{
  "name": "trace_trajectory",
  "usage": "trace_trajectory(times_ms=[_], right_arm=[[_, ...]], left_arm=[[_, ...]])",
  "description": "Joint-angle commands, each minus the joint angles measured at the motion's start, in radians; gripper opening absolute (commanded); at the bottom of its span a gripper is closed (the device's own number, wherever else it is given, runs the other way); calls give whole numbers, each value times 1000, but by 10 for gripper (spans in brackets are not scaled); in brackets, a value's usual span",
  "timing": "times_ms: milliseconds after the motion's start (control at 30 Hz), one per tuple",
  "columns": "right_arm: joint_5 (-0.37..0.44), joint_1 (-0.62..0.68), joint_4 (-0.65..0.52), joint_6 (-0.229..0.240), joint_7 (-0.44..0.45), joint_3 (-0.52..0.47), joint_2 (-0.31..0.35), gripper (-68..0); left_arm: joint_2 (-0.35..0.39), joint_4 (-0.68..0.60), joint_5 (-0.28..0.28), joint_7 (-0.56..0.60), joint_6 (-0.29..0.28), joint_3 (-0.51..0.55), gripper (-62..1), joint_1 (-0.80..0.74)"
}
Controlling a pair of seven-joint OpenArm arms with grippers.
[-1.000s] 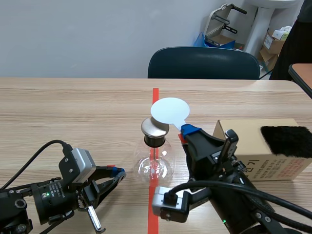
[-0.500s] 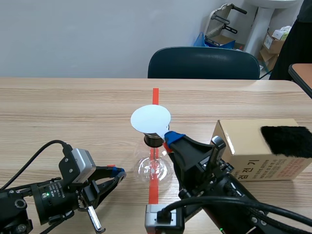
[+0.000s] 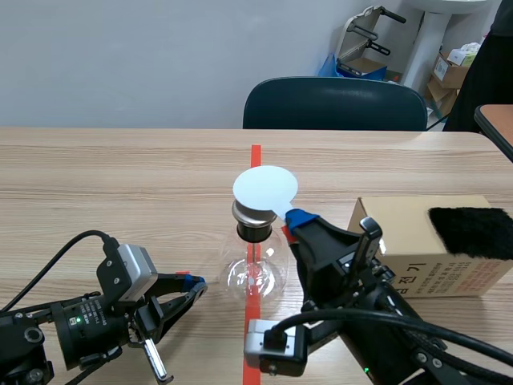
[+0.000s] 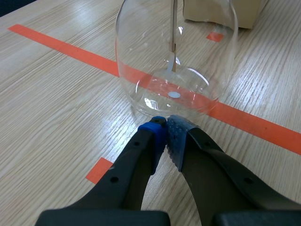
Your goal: Do the electroscope experiment
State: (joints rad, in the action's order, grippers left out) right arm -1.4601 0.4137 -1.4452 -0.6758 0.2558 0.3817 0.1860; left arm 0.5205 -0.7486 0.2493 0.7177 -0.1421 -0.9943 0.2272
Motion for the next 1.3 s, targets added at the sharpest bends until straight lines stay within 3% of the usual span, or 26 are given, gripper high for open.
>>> trace_trajectory(times_ms=[0,367,533,667,933,1267], right_arm=[[-1,-6,-16,-12,-46,-3,8,-658],[-1,-6,-16,-12,-431,-3,8,-658],[-1,-6,-16,-12,-549,-3,8,-658],[-1,-6,-16,-12,-591,-3,8,-658],[-1,-6,-16,-12,-537,-3,8,-658],[-1,-6,-16,-11,-261,-3,8,-658]], left_arm=[[-5,-23,0,14,-2,7,-567,3],[-5,-23,0,14,-2,7,-567,3],[-5,-23,0,14,-2,7,-567,3],[-5,-23,0,14,-2,7,-567,3],[-5,-23,0,14,-2,7,-567,3],[-5,-23,0,14,-2,7,-567,3]])
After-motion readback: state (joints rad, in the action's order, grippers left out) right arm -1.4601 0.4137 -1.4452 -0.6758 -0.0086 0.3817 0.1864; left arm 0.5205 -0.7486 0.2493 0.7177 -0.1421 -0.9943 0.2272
